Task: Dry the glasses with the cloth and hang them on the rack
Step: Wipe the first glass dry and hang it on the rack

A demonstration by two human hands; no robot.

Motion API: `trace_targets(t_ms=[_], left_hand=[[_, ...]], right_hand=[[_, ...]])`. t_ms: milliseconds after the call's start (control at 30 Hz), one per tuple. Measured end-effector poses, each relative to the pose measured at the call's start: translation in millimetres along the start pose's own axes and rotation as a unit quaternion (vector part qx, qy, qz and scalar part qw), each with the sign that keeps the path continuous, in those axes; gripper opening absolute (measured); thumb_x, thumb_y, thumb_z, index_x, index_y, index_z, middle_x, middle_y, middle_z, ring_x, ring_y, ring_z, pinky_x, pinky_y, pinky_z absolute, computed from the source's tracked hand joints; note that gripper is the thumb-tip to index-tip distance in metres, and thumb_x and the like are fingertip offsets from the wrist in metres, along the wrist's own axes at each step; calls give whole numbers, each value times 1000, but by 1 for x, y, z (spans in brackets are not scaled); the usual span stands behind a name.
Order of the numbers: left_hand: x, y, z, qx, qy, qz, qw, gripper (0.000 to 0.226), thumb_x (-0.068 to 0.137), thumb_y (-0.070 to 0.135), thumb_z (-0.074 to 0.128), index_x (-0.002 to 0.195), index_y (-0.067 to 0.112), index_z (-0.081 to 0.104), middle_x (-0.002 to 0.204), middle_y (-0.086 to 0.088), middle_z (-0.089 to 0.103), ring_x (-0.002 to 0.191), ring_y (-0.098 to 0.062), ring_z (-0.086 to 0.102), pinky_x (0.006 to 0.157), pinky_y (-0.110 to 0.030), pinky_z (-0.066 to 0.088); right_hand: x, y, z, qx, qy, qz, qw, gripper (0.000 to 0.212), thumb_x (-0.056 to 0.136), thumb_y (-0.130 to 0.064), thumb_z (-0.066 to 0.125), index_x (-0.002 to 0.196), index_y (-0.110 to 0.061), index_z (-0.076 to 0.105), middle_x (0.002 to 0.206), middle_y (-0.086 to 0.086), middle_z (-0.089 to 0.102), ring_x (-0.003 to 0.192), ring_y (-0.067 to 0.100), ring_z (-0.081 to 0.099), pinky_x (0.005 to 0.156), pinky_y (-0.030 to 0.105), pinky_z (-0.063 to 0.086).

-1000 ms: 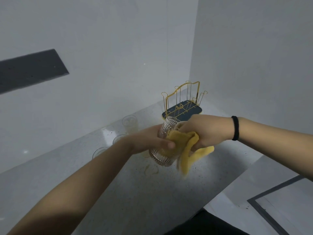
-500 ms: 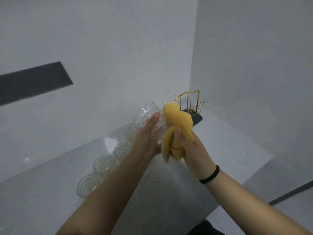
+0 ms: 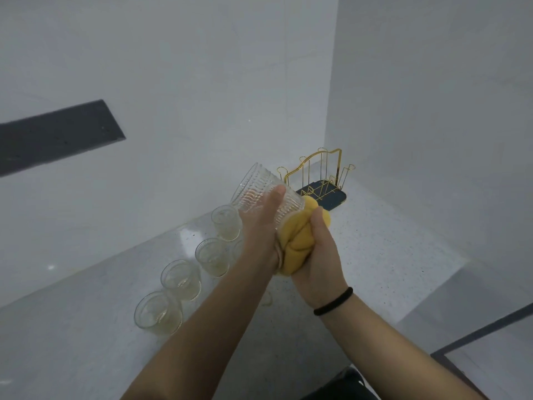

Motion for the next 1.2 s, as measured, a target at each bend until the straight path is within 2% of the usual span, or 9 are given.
trace_targets(t_ms=[200,300,533,667,833,900,967,1100,1200], left_hand=[[-6,2,1,37,1,36,999,25,86,23,73,102,5,66,112,-23,69,101,-37,69,90,-52,56],[0,8,-2,51,-8,51,997,40,84,26,74,108,-3,60,110,-33,62,102,-46,65,91,-60,53],[-9,-7,10,7,-15,-34,999,61,78,37,79,120,-3,59,123,-29,63,110,-41,66,92,-54,54],[3,-12,-2,13,-34,-71,997,88,74,53,80,131,-8,50,131,-37,53,119,-47,58,101,-61,46],[-10,-15,5,27,-28,-25,999,52,76,35,81,116,7,64,118,-19,69,108,-32,69,88,-48,57],[-8,-11,1,55,-6,6,998,65,70,40,85,115,0,61,117,-26,66,109,-38,67,91,-53,55],[-3,-4,-2,109,1,38,993,87,66,50,84,124,-6,50,114,-32,59,109,-43,63,98,-56,50],[-4,-1,-7,163,-38,56,984,61,66,46,77,103,2,57,89,-6,64,85,-21,65,80,-41,57],[-6,-8,-11,164,-77,44,983,59,70,38,80,109,-1,59,101,-11,70,96,-29,69,90,-50,55]], right_hand=[[11,-18,-5,1,13,50,999,75,90,-65,28,125,-3,53,121,22,63,117,30,58,106,49,38],[2,-11,-6,-29,-1,39,999,64,95,-56,22,118,-6,56,98,17,72,103,22,67,101,41,44],[18,-19,-13,12,24,12,1000,74,89,-65,31,132,-8,49,123,22,61,118,32,58,106,50,39],[0,-5,-10,-69,35,-5,997,60,91,-56,32,108,-5,60,75,24,60,91,33,66,88,43,53],[25,-29,-13,29,67,27,997,82,82,-69,40,132,-4,48,123,23,61,121,37,53,108,53,36],[19,-18,-14,47,71,56,995,83,84,-68,40,133,-1,46,132,30,51,119,37,56,108,53,36],[12,-8,-14,37,79,73,994,76,90,-60,37,128,6,48,129,33,51,113,32,61,102,49,43],[17,-19,-15,31,62,65,995,69,92,-56,37,123,3,53,117,24,64,106,30,65,88,41,53],[22,-25,-24,1,61,46,997,60,94,-53,36,111,-1,61,94,16,71,86,24,71,70,34,57]])
Point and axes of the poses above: each hand's wrist, its own x-axis towards the middle knuckle, its own z-axis out of the palm, y = z × x, the point moved 3 cm from there along x, towards the middle knuckle
